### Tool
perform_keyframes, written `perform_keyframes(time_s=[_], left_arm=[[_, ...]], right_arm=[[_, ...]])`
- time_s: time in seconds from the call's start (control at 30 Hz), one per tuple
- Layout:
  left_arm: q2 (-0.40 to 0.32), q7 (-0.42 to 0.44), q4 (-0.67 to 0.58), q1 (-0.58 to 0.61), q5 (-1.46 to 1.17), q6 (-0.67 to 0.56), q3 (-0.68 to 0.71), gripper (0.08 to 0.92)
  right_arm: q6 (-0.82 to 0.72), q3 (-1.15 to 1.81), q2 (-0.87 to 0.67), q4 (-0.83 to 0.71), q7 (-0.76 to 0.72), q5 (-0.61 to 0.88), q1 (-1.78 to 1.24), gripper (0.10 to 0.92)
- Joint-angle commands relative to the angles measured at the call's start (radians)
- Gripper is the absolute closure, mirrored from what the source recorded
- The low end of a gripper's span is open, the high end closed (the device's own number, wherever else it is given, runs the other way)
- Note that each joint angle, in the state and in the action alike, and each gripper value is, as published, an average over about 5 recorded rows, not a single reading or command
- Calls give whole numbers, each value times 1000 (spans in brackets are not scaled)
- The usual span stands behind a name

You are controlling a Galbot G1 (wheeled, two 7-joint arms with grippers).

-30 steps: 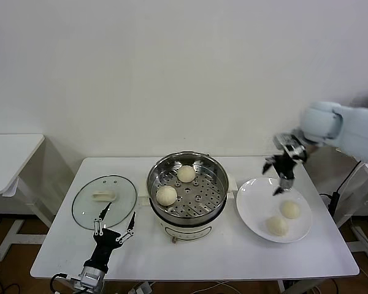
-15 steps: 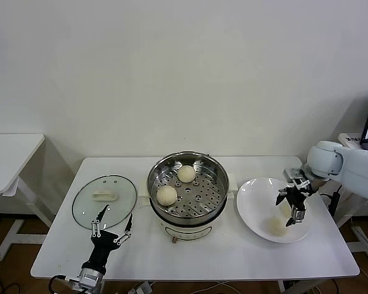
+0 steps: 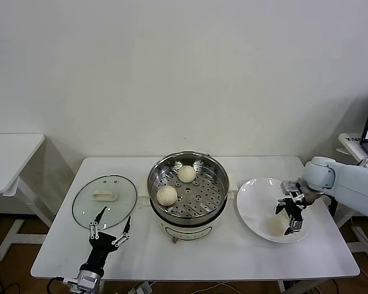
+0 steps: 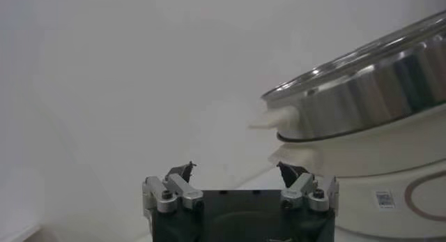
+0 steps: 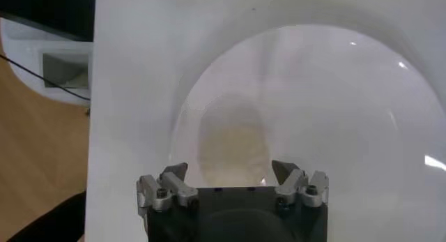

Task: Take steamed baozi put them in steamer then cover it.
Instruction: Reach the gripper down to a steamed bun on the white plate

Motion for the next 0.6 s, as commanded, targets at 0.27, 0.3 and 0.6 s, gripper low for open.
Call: perform_keyframes(time_s=[0.27, 0.3, 0.6], left_arm=[[-2, -2, -4, 4, -1, -6, -2, 177], [-2, -2, -4, 4, -2, -6, -3, 177], [-1, -3, -18, 7, -1, 5, 2, 177]], right_arm=[[1, 52, 9, -32, 51, -12, -74, 255], [1, 50, 7, -27, 49, -11, -67, 274], [8, -57, -16, 85, -19, 25, 186, 376]])
